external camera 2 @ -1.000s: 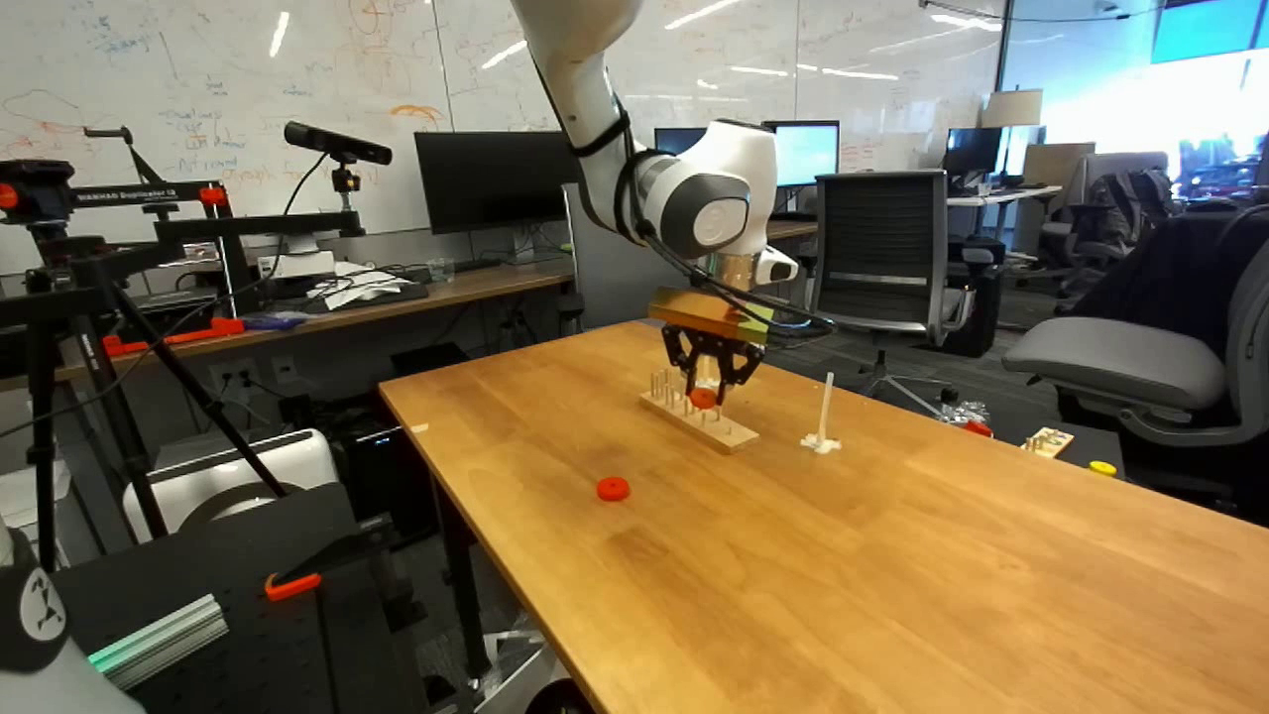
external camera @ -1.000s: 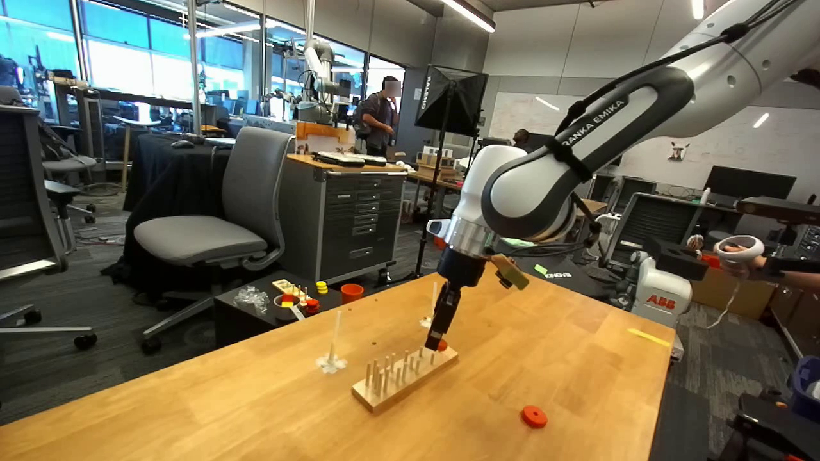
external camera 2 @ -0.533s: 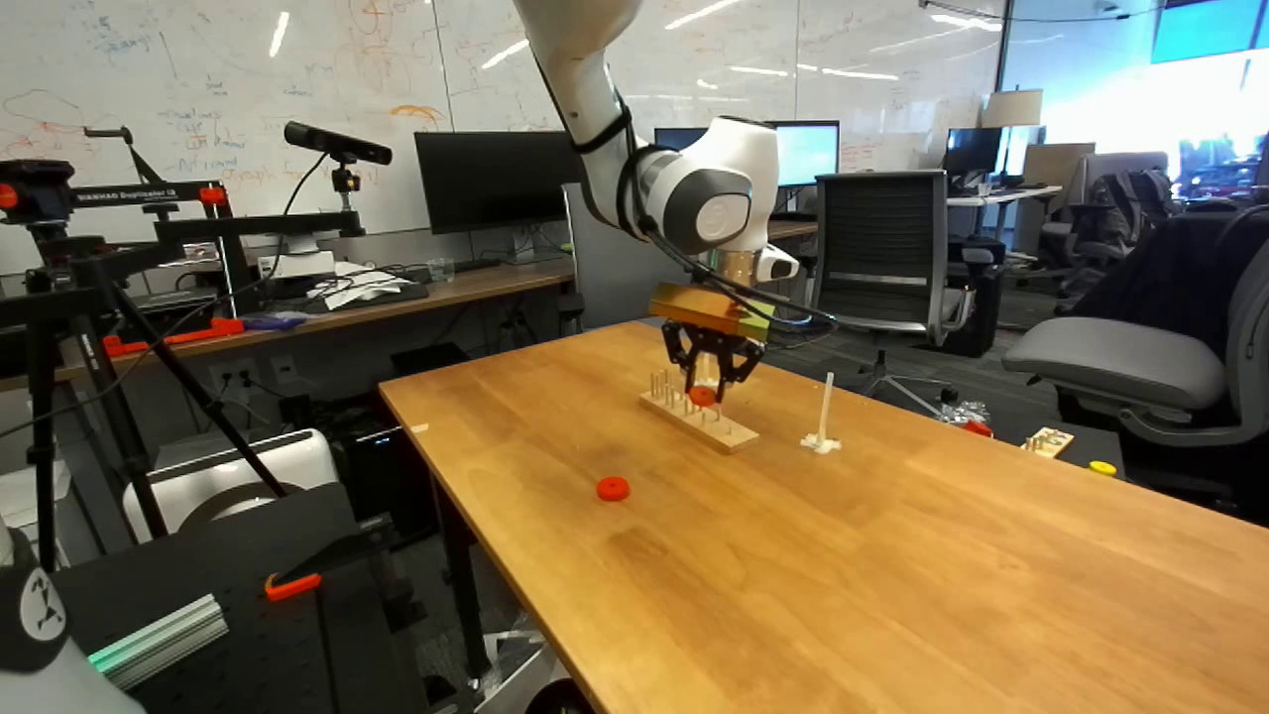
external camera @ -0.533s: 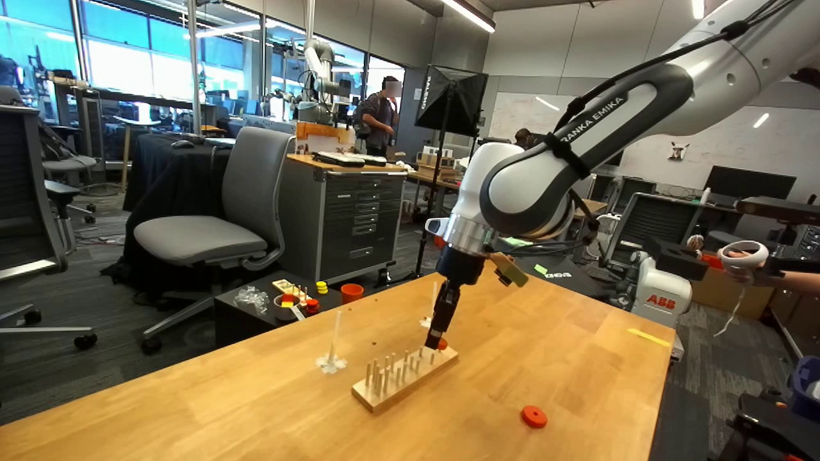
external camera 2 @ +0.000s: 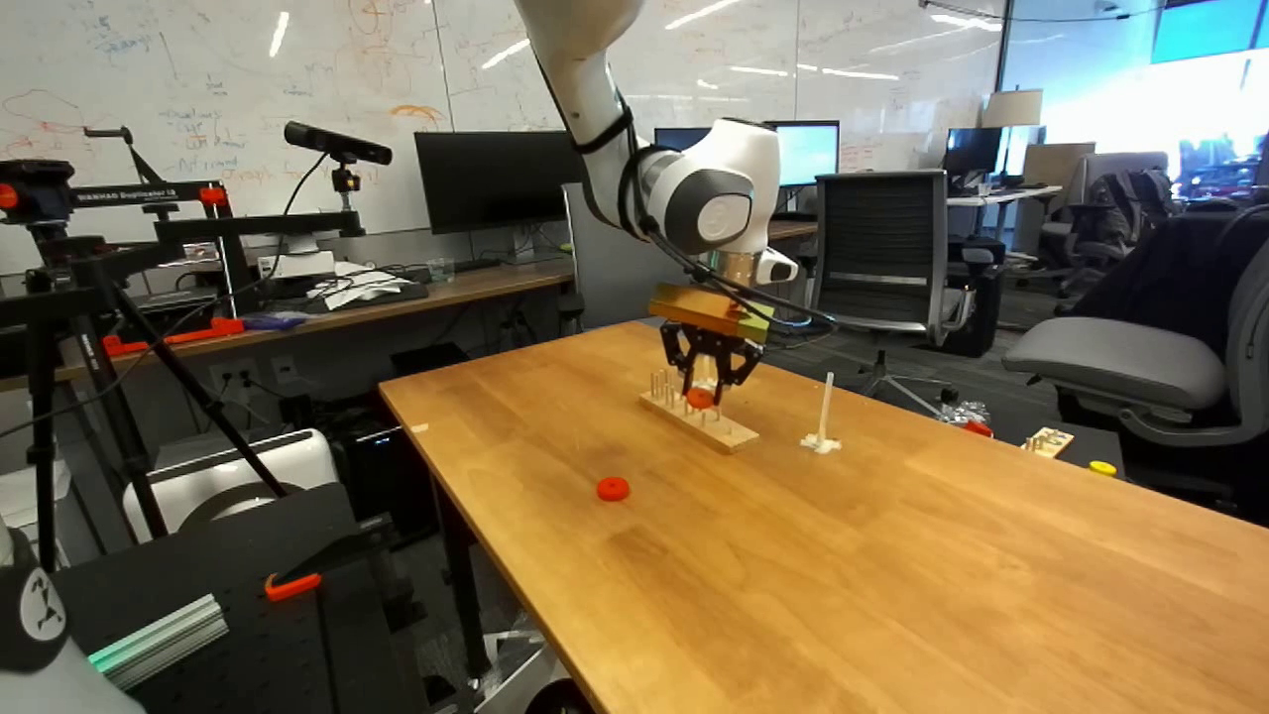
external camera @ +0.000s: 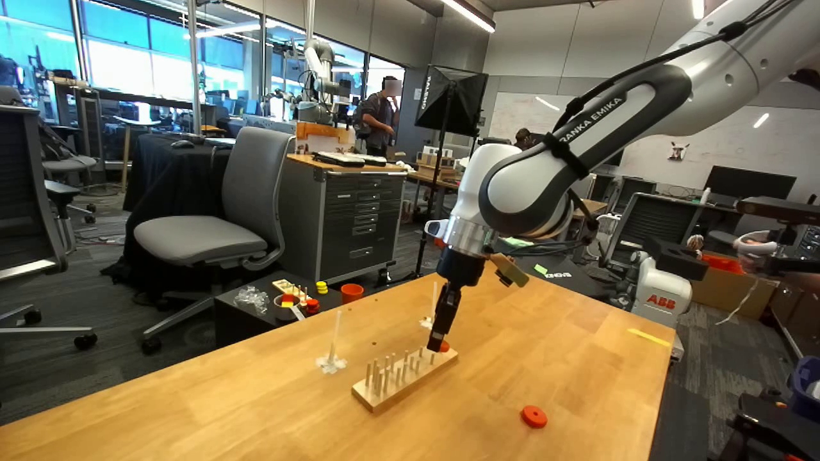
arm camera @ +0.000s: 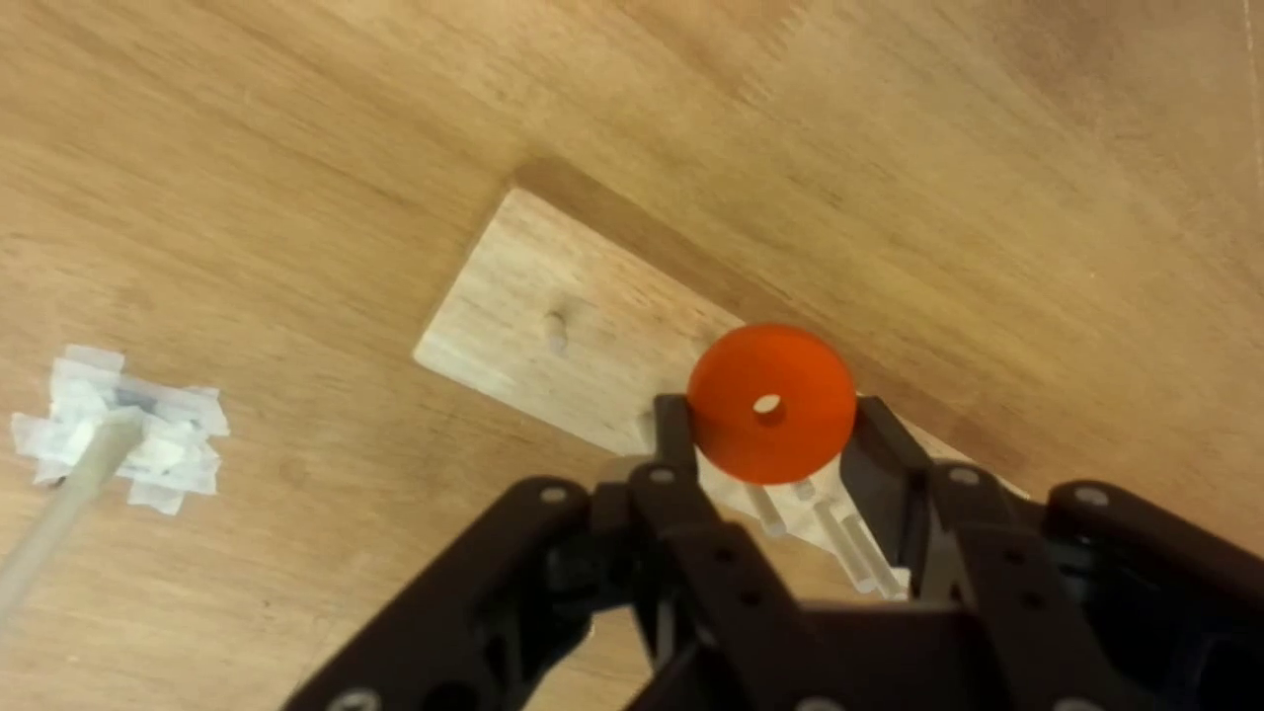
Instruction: Pick up the orange ring on the right and place it on the wooden stand
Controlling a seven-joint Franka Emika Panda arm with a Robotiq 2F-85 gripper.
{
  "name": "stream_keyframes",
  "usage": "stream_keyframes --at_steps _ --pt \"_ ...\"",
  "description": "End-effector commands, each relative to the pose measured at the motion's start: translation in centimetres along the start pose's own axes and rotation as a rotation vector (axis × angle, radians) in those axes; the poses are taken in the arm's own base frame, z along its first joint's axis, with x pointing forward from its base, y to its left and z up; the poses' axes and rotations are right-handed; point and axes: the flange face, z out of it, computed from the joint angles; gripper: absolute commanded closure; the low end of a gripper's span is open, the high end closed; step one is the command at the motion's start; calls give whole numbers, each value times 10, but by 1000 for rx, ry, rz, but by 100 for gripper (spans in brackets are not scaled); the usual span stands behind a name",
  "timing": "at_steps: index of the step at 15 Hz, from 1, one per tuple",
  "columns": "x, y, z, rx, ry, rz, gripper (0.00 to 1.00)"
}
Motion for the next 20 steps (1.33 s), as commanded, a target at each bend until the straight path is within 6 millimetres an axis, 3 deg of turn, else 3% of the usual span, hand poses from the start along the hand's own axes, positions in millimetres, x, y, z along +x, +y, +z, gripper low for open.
stream_keyframes --at_steps 1,5,6,12,20 --pt "0 0 1 1 -1 1 57" --pt "0 0 1 1 -2 1 57" --pt "0 0 1 1 -2 1 82" --pt "-6 -10 25 -6 -21 -24 82" --pt "-4 -14 9 -19 48 -28 82"
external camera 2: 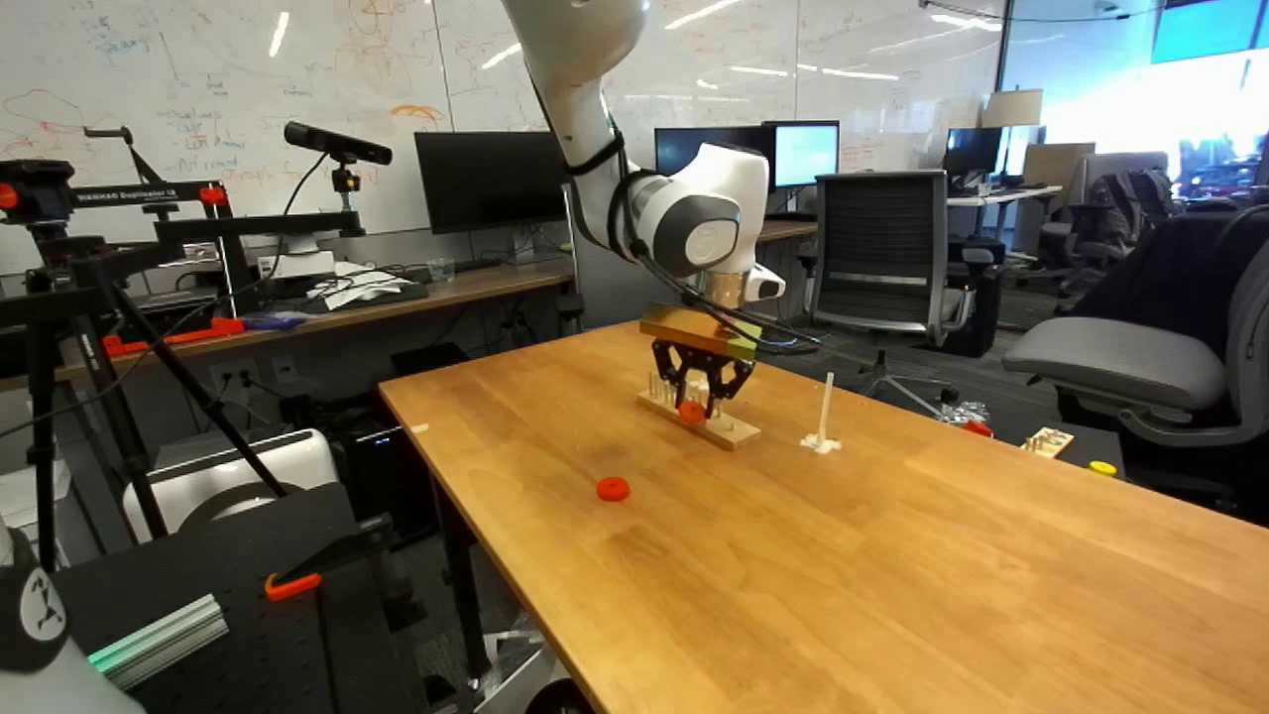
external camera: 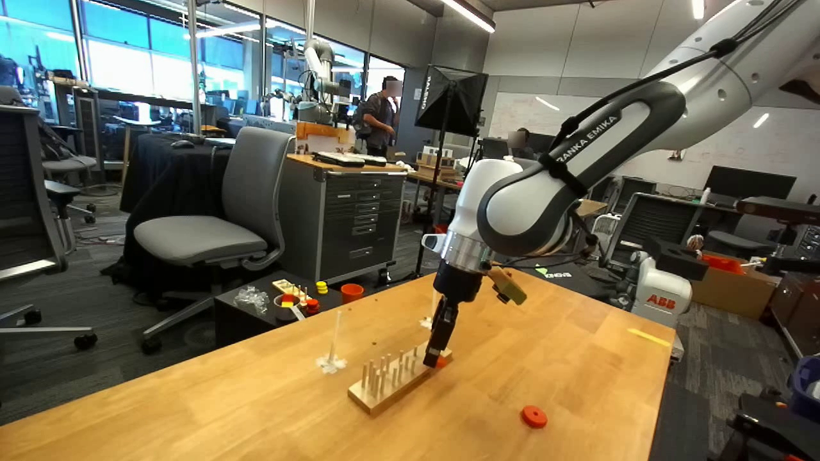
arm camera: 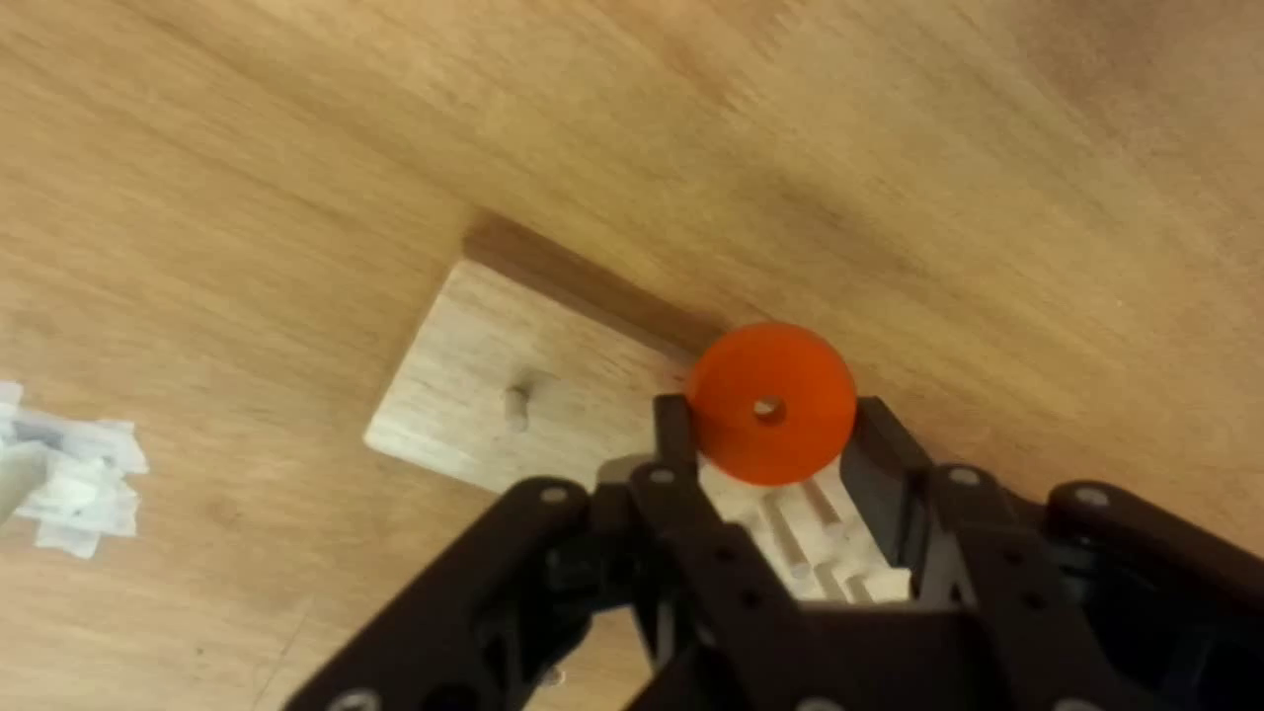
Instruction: Pick up the orange ring on the right and place it on the wooden stand
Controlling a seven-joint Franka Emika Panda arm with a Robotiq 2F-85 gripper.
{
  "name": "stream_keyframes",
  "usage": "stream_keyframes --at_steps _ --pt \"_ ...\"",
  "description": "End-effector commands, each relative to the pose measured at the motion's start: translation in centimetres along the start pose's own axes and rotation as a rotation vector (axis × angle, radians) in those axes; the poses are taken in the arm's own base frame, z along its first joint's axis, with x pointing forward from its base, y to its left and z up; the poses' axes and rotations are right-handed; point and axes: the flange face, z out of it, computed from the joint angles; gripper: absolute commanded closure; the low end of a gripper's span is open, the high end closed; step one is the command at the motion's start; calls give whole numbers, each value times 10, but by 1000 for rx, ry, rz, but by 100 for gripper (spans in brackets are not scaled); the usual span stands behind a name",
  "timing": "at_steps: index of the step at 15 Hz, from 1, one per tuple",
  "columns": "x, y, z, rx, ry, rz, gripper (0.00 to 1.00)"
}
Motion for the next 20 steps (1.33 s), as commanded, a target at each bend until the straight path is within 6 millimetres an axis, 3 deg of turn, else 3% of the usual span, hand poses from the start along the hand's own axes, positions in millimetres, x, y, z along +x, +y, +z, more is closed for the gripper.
stream_keyframes --at_steps 1,20 --pt "0 -6 -17 -16 45 -13 82" --pt "8 0 -14 -29 46 26 82"
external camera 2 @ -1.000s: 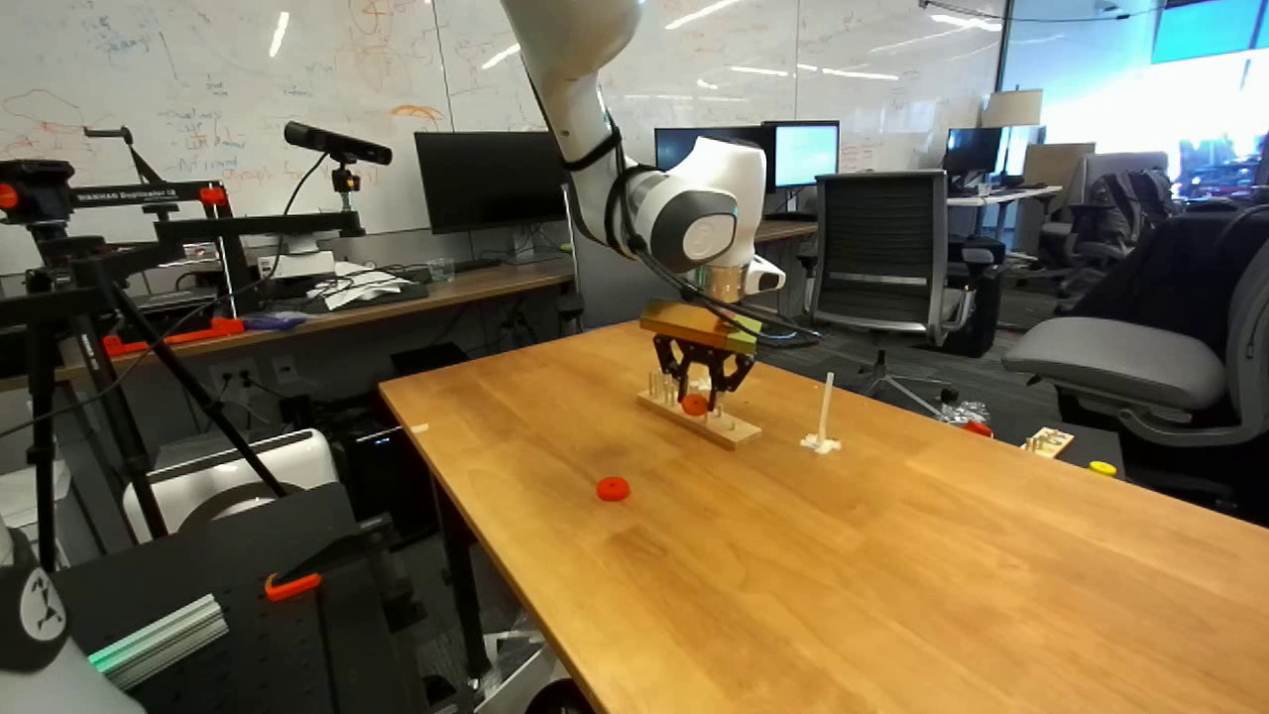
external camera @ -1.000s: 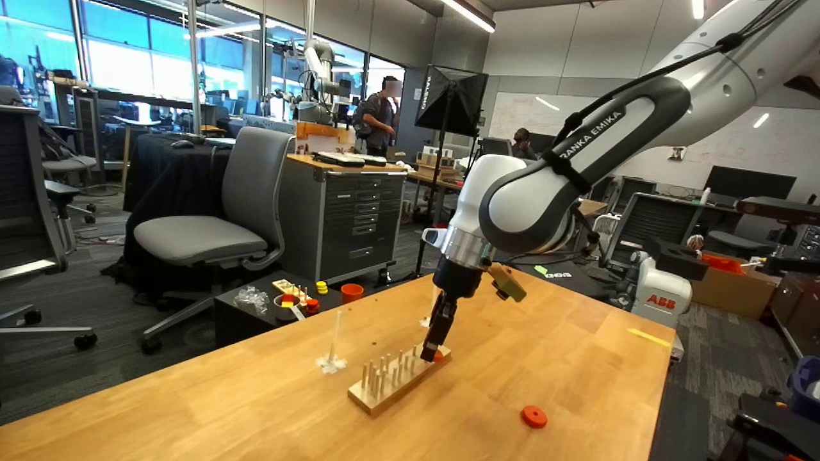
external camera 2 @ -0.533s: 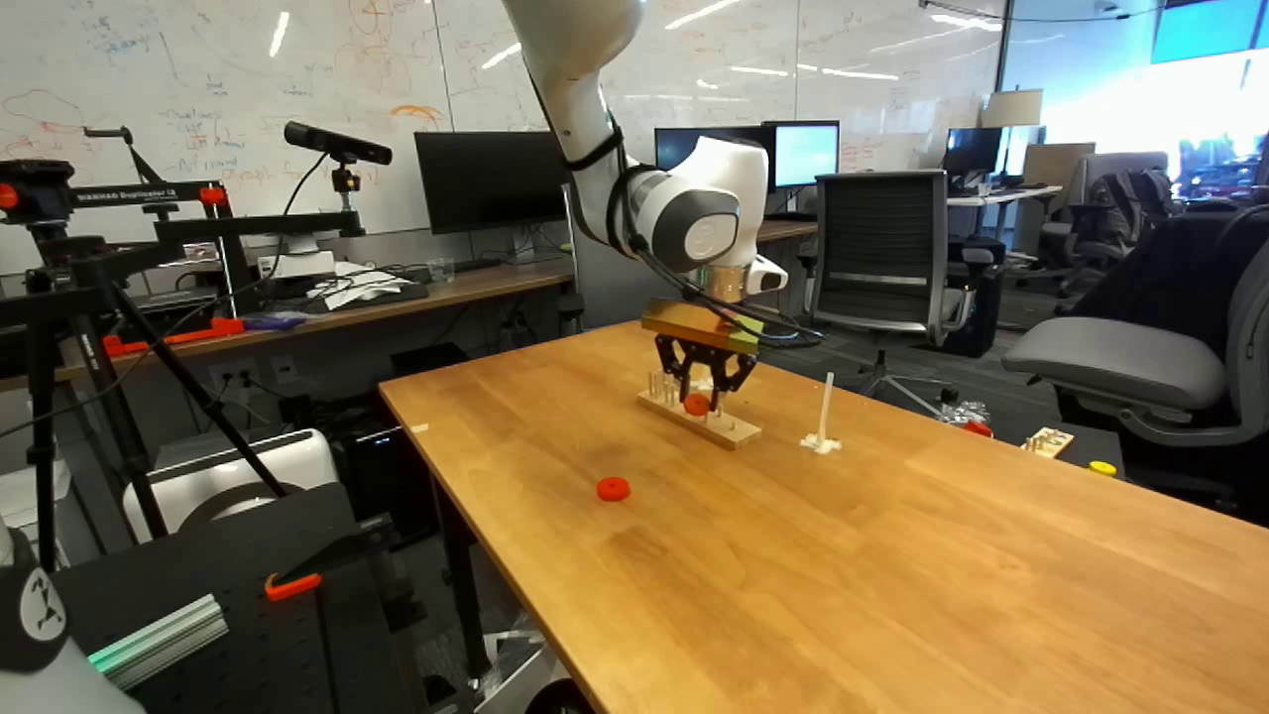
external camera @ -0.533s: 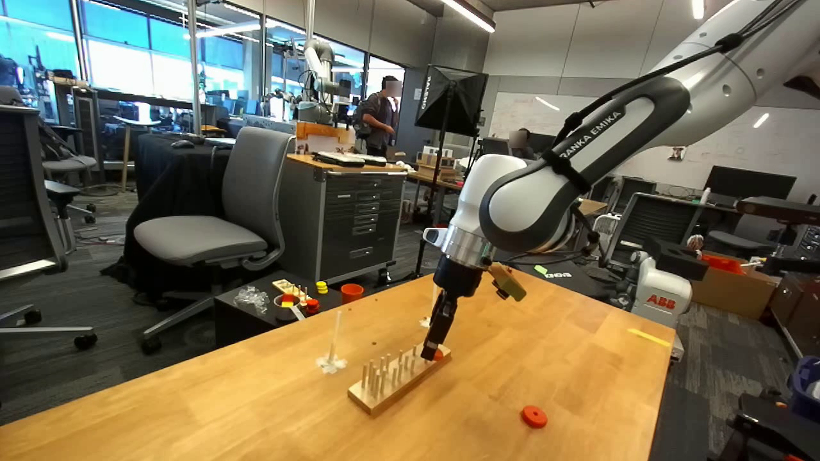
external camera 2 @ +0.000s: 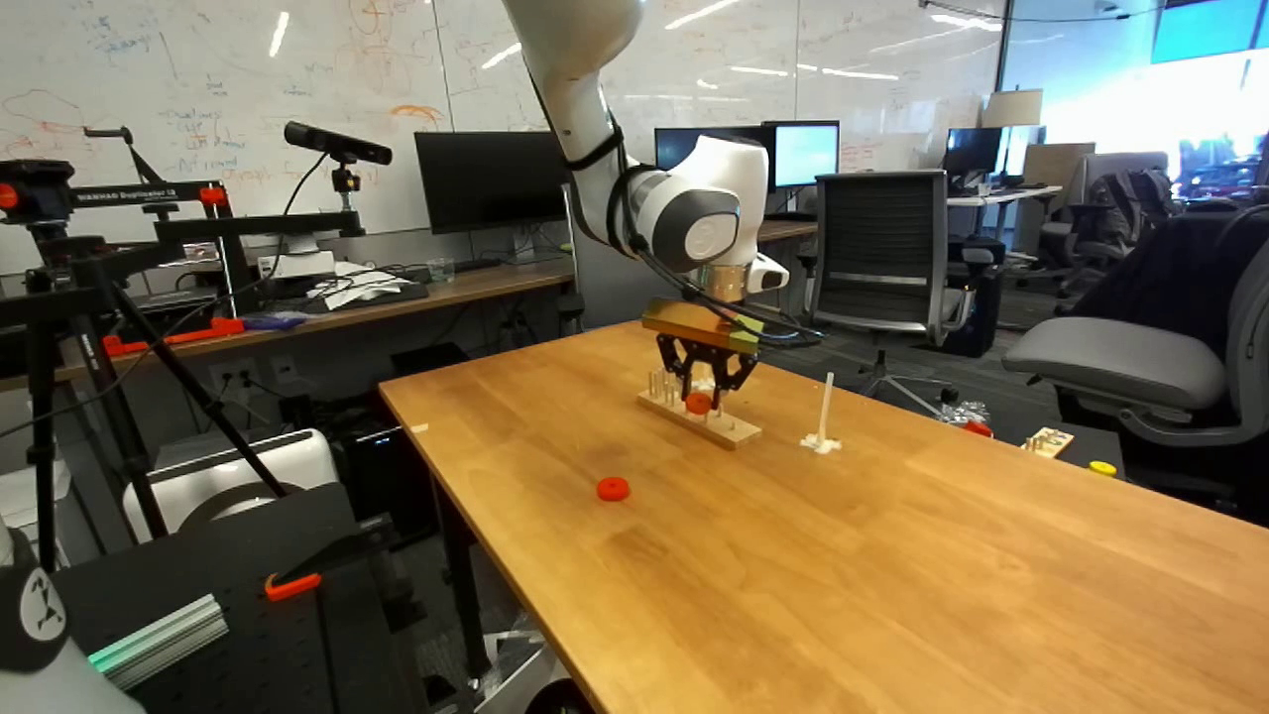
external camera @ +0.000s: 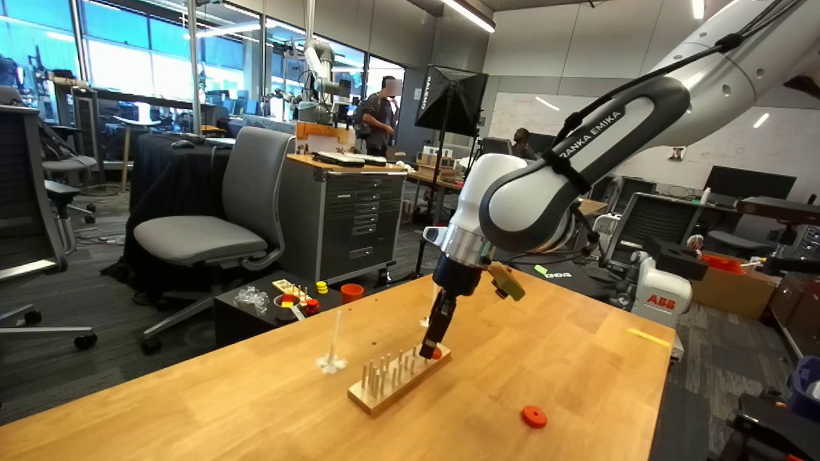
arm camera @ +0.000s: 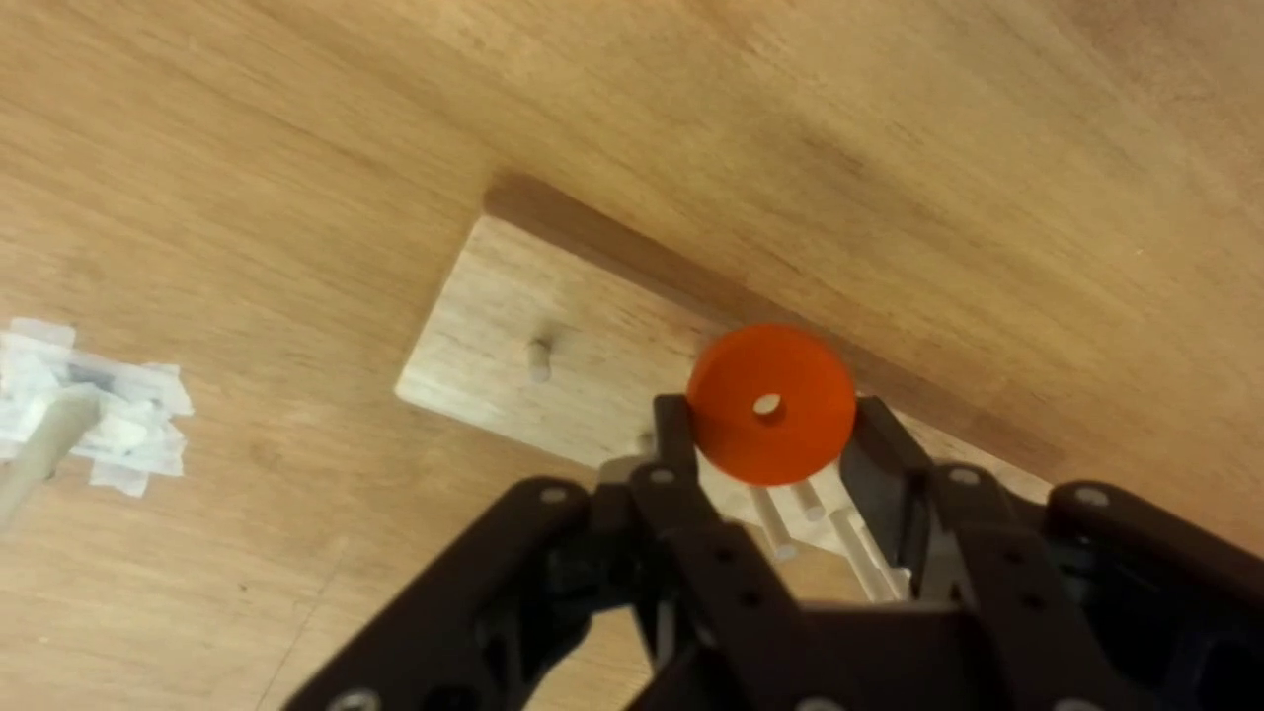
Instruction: Pick up the orange ring on the right and place it on the wooden stand
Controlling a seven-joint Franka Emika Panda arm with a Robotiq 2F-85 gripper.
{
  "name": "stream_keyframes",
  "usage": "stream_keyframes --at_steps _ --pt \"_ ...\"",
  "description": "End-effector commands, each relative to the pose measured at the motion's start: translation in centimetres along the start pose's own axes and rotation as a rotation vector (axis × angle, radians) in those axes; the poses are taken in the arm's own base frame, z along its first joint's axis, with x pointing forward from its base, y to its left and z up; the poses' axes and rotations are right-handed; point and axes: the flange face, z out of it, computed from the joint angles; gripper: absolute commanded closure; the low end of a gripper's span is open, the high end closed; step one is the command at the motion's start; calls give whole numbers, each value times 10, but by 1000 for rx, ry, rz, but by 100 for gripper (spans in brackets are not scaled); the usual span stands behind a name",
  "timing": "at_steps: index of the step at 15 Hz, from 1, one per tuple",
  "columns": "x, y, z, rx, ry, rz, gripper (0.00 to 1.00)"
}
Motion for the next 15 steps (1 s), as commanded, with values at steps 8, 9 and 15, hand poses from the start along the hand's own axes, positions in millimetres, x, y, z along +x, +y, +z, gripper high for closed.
stream_keyframes --at_steps 8,9,15 --pt "5 6 -6 -7 6 58 82" --pt "6 6 -6 -9 6 60 82" --pt "6 10 1 -13 -9 79 82"
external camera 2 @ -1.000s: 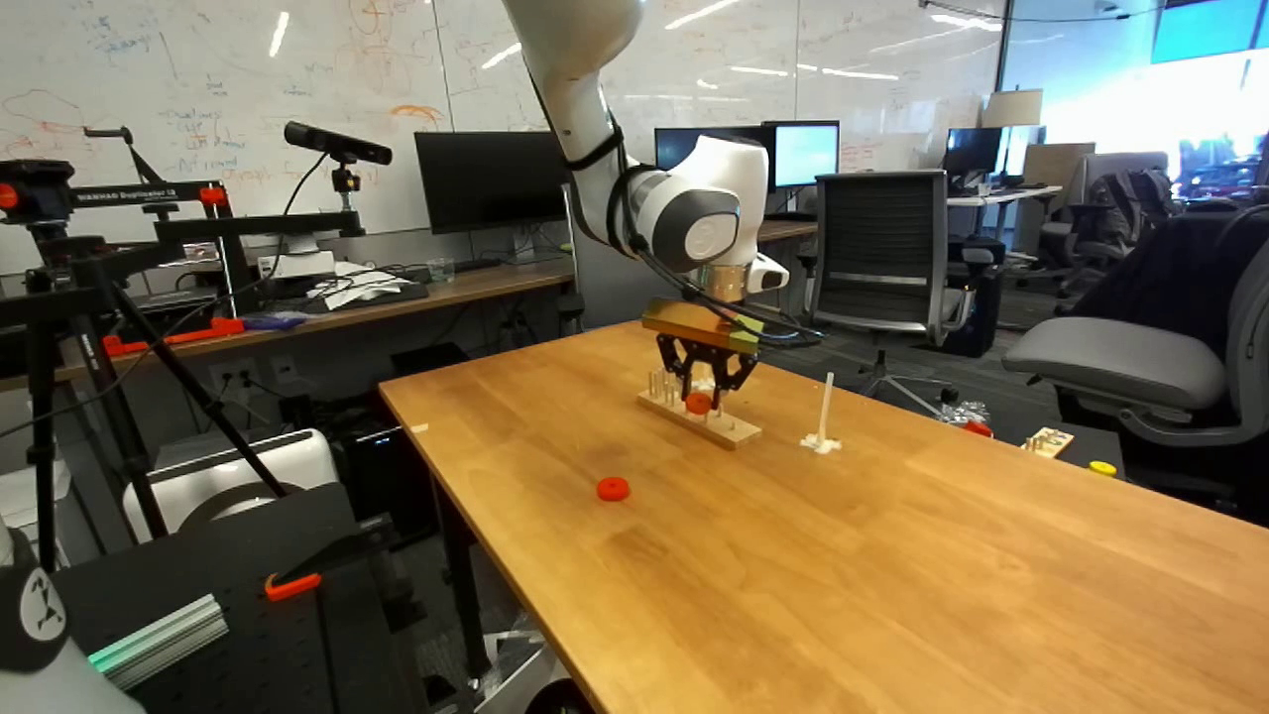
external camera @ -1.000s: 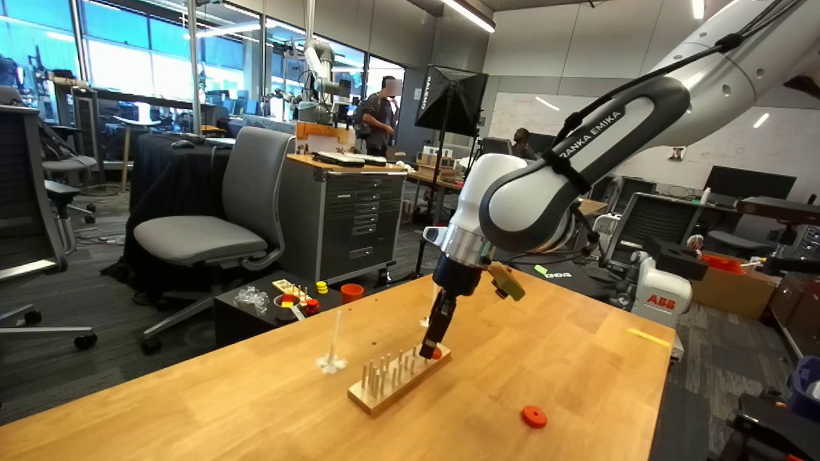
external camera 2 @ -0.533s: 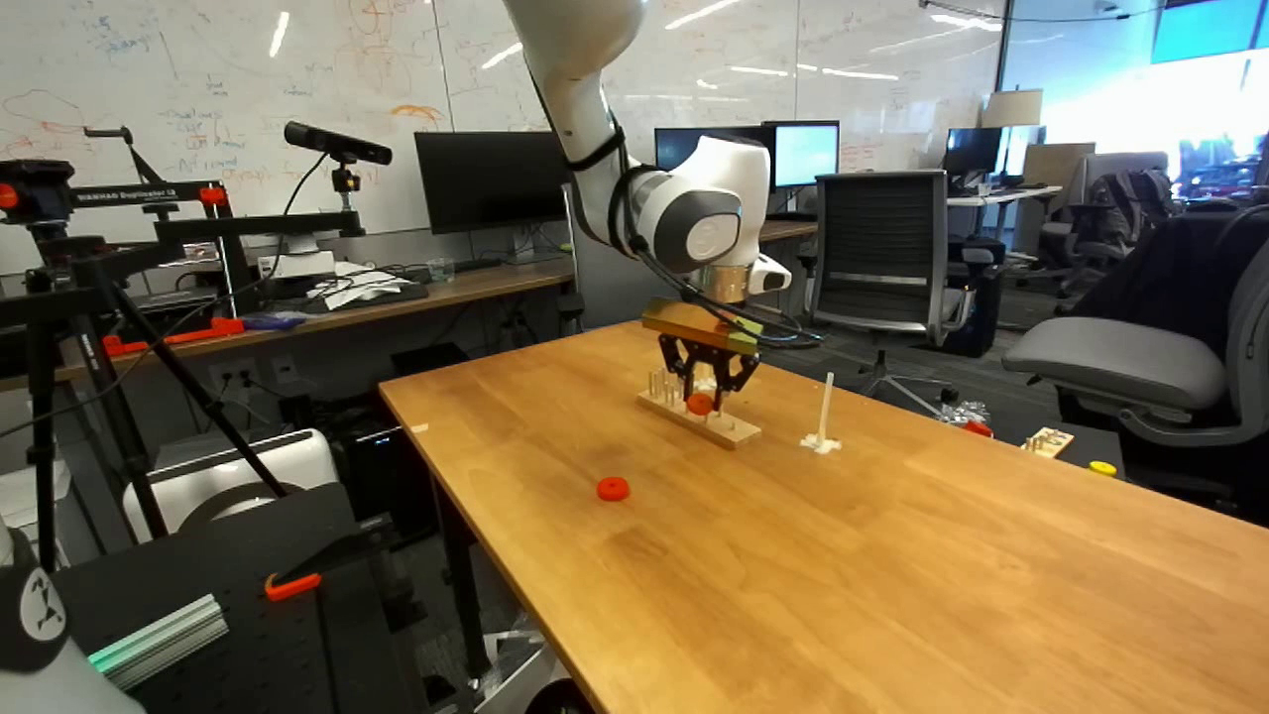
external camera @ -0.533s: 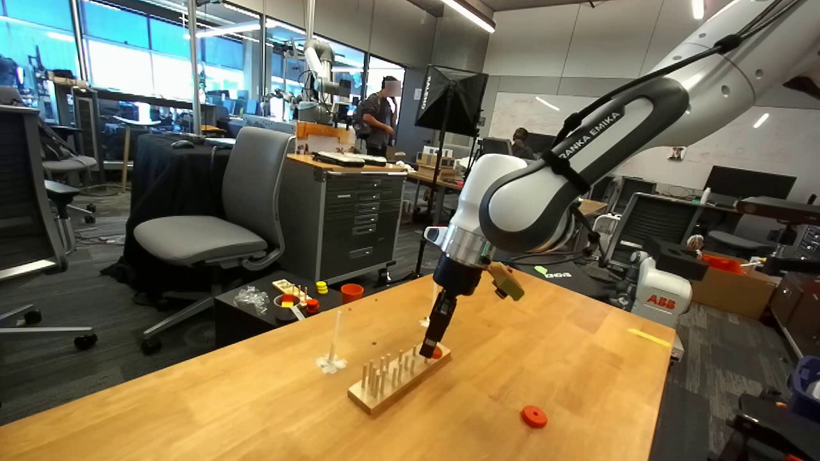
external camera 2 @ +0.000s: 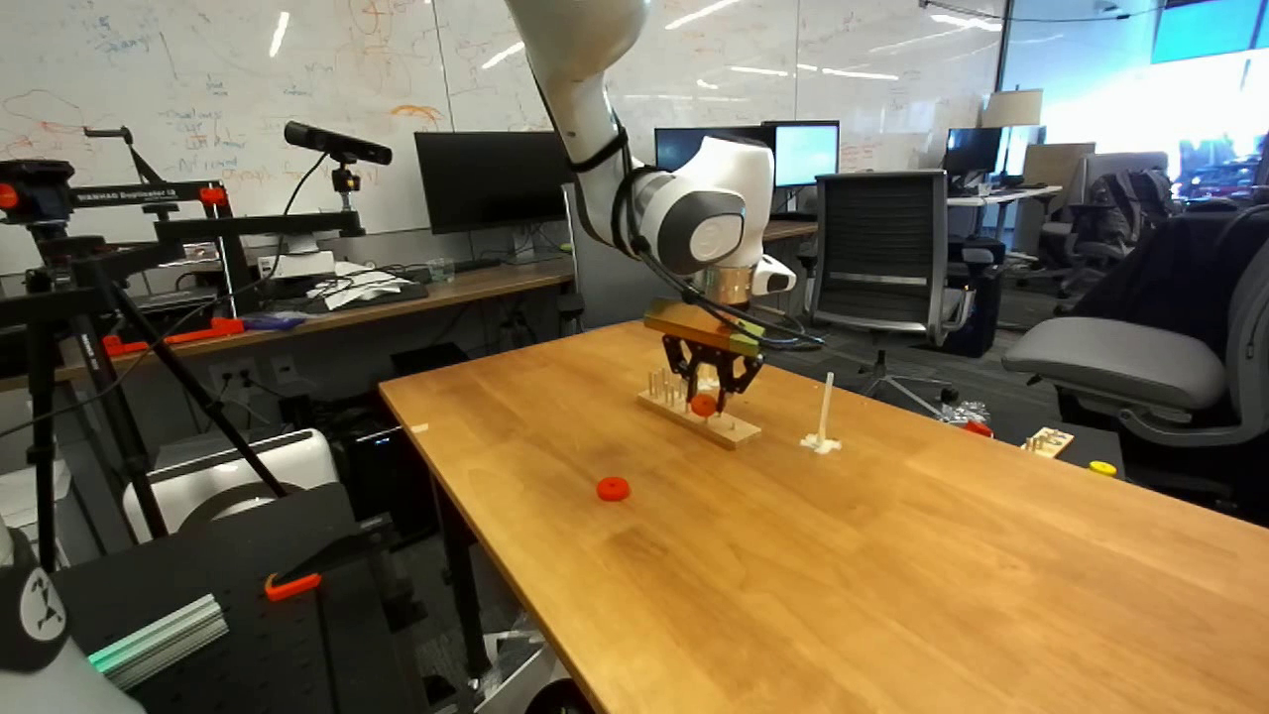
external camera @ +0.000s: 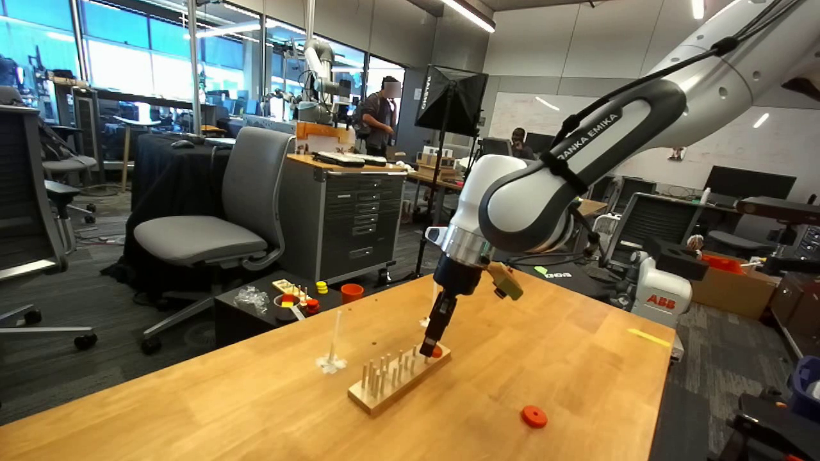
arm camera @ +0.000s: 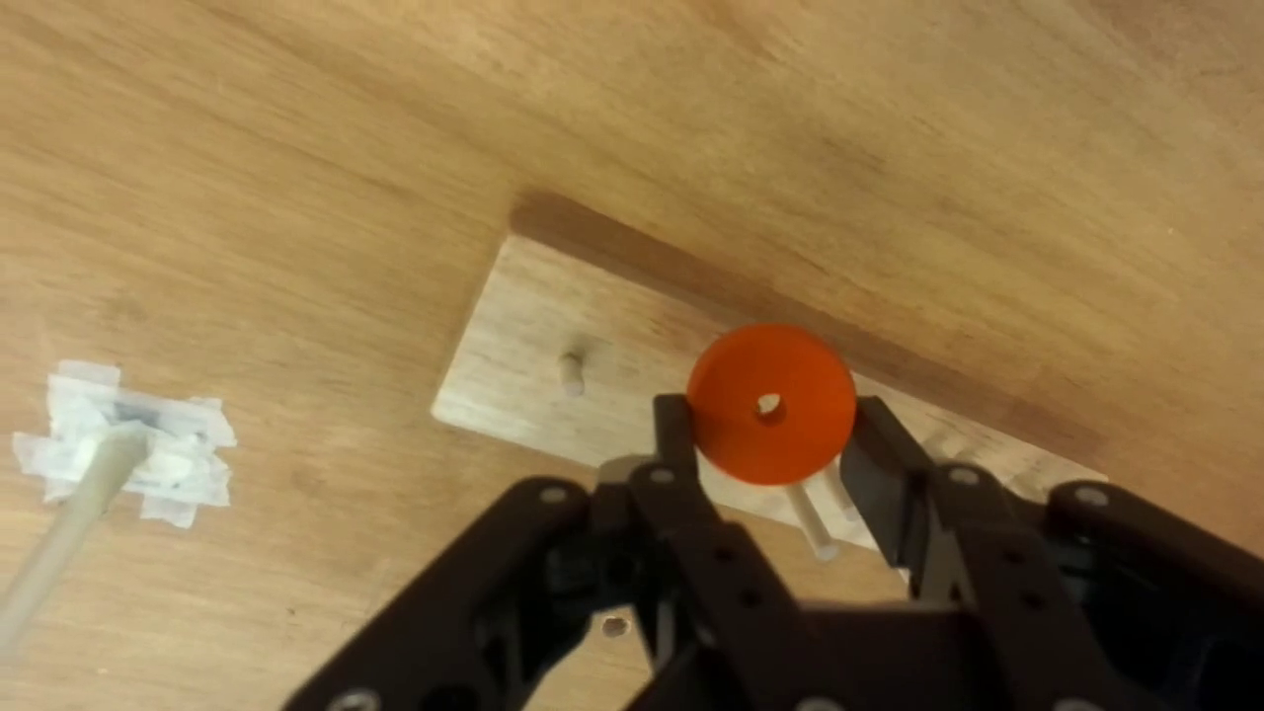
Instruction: Pick up the orange ring on the right and place it on the wooden stand
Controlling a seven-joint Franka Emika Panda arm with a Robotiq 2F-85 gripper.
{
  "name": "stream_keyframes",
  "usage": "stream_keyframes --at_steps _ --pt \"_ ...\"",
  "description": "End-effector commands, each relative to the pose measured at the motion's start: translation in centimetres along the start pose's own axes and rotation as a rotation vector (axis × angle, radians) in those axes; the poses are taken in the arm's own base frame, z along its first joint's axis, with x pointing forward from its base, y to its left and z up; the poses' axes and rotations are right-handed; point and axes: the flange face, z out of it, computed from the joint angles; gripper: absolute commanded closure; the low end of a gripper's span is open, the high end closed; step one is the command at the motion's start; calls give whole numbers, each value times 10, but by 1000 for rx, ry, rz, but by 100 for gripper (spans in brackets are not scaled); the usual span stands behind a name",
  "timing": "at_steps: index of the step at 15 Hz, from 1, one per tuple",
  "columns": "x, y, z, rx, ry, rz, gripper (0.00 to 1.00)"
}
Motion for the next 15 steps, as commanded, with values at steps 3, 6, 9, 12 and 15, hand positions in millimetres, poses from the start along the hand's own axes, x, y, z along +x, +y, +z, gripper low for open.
stream_keyframes --at_steps 3,6,9,12,15 --pt "8 5 2 -6 -8 29 82" --pt "10 4 4 -9 -3 32 82" --pt "11 0 5 -11 -2 26 82" --pt "13 -7 4 -8 2 11 82" --pt "15 -11 4 -10 4 8 82"
